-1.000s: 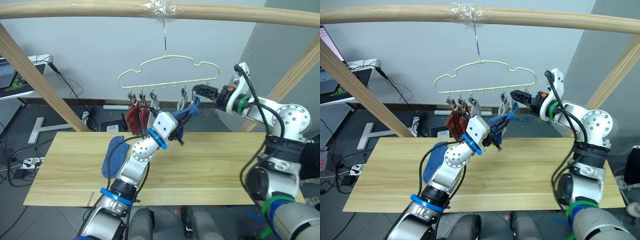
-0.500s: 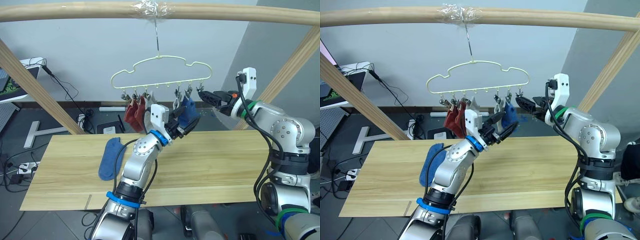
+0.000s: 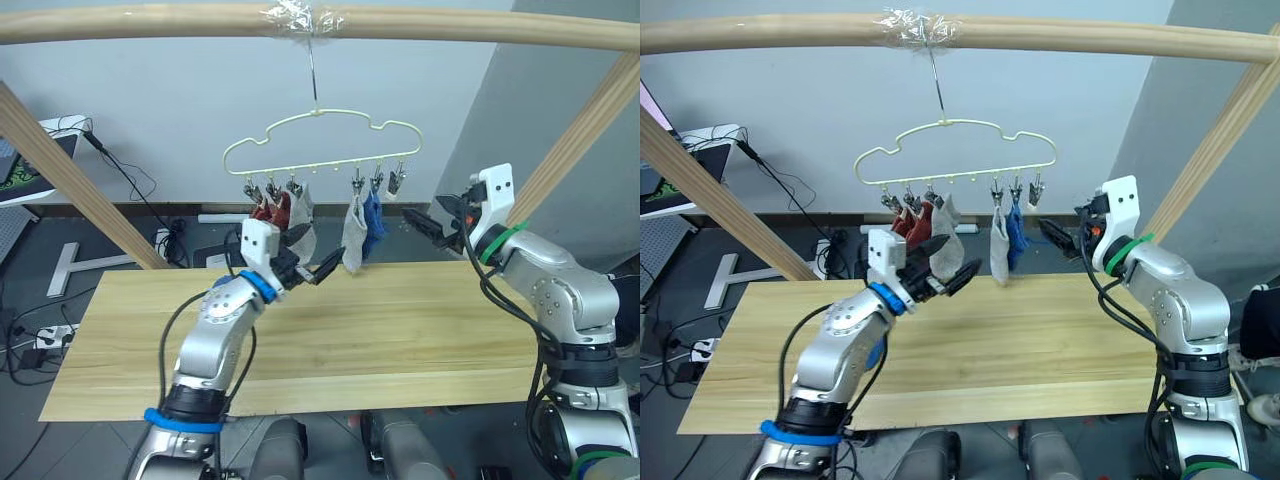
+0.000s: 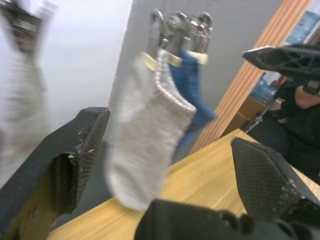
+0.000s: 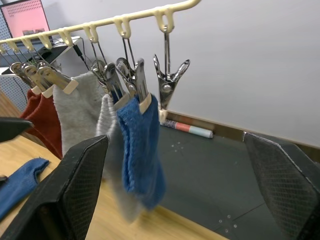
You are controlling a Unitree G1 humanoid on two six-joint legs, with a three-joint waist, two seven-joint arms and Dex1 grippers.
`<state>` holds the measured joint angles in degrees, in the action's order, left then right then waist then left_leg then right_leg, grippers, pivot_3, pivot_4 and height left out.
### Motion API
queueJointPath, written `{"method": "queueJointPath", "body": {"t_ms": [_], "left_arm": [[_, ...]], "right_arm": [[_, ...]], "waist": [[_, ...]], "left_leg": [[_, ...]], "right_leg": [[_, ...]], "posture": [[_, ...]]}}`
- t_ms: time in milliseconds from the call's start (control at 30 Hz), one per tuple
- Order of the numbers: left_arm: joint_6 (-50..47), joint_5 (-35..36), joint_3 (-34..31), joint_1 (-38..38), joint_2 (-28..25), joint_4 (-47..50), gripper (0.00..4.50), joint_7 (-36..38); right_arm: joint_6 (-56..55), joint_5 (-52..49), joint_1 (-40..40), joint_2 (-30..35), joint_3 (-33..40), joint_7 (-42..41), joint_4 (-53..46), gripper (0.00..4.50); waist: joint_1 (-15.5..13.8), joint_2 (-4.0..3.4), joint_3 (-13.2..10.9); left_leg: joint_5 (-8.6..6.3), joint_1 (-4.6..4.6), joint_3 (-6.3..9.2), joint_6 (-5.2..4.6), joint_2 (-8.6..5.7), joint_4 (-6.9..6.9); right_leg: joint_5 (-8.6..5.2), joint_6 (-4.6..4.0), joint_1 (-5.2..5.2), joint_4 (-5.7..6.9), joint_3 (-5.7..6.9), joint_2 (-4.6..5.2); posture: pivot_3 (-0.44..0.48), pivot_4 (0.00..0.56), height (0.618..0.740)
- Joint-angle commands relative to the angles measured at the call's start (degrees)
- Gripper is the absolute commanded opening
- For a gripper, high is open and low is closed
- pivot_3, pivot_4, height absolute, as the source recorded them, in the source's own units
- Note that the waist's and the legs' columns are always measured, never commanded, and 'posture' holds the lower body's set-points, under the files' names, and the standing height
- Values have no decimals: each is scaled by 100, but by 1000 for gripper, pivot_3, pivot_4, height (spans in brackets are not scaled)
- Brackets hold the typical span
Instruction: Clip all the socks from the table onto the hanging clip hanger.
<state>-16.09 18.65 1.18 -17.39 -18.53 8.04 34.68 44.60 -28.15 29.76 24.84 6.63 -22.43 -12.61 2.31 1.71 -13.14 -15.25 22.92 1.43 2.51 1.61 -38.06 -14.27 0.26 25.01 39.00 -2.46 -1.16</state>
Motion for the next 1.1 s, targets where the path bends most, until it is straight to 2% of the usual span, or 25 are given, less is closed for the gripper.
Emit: {"method": "queueJointPath", "body": {"t_ms": [33, 100, 167, 400, 767, 833, 933, 1100], "left_arm": [[-385, 450, -521, 327, -604, 704, 4465, 352], [-639, 587, -956, 525, -1040, 841, 4500, 376], [-824, 771, -1284, 641, -1259, 924, 4500, 305], [-922, 899, -2052, 1093, -1640, 783, 4500, 259], [-830, 989, -3093, 2382, -2091, 727, 4500, 549], [-823, 1020, -3189, 2470, -2057, 697, 4500, 513], [-831, 1023, -3141, 2508, -1933, 774, 4500, 376], [-902, 933, -3048, 2588, -1882, 1037, 4500, 192]], "right_arm": [[-558, 306, -352, 89, 93, 80, -465, 4500], [-781, 526, -599, 101, 53, 168, -660, 3875], [-940, 707, -771, 121, -7, 221, -807, 3204], [-1016, 786, -1155, 41, 7, 216, -1039, 3204], [-866, 315, -1846, 558, 360, -528, -1338, 3204], [-857, 257, -1957, 585, 417, -574, -1370, 3564], [-986, 441, -2066, 681, 442, -558, -1210, 4472], [-1029, 544, -2052, 631, 411, -400, -1230, 4472]], "waist": [[-12, 0, 0], [-14, 0, 0], [-32, 0, 0], [-66, 10, 6], [-65, 16, 18], [-70, 20, 28], [-83, 30, 50], [-91, 45, 66]], "left_leg": [[0, 0, 0, 0, 1, 0], [0, 0, 1, 0, 3, 3], [0, -1, 4, 0, 6, 8], [2, -4, 1, -1, 0, -3], [1, -7, 1, -1, 4, 0], [4, -8, 1, -5, 3, -1], [7, -10, 1, -10, 3, -3], [12, -13, -2, -17, 1, -5]], "right_leg": [[0, 1, 0, -1, -1, 2], [0, 0, 1, -2, 1, 10], [-1, 0, 5, 0, 4, 10], [-6, 9, -2, -1, 2, 17], [-4, 5, -1, 0, 4, 17], [-6, 8, -3, 0, 4, 17], [-6, 8, -7, 0, 5, 17], [-2, 6, -10, 0, 2, 20]], "posture": [[30, 173, 740], [32, 171, 740], [37, 171, 740], [45, 167, 740], [49, 159, 740], [52, 157, 740], [64, 155, 740], [68, 156, 740]]}}
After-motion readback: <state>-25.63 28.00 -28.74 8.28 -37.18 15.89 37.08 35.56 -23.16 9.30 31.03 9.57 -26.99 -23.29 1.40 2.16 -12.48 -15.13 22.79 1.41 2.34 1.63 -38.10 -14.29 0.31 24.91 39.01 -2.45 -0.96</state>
